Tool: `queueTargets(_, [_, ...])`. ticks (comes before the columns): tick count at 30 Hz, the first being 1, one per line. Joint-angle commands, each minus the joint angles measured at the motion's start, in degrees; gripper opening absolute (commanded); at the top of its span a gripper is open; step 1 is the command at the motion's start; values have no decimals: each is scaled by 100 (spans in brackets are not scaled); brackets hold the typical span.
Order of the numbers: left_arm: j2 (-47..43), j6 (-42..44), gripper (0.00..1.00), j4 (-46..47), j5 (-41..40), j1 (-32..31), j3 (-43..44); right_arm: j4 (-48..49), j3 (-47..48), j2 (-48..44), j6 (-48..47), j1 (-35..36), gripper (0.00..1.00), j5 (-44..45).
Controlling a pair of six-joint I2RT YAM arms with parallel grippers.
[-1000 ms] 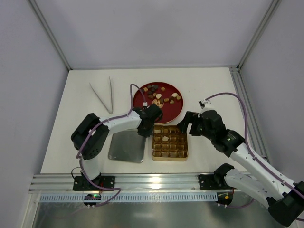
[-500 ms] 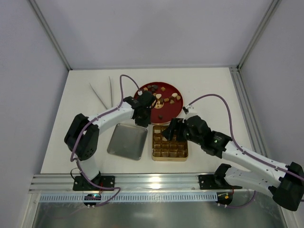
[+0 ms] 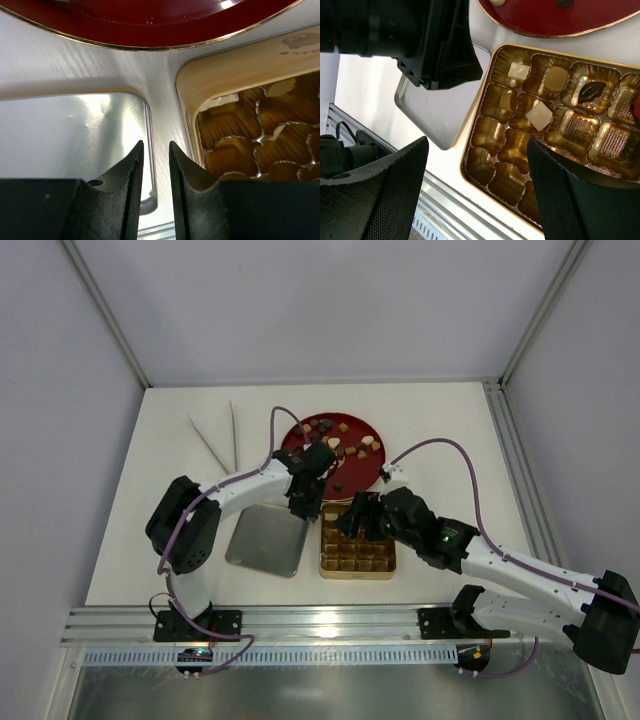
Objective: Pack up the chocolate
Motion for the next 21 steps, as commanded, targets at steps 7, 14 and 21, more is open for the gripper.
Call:
queueTargets(7, [515,426,23,-7,-138,-88,-42,83,247,-64,22,20,80,287])
queueTargets(14, [752,611,14,151,-112,-88,-156,179,212,24,40,28,80,216])
queueTargets(21, [586,392,0,37,-7,35,36,293,194,95,75,55,80,172])
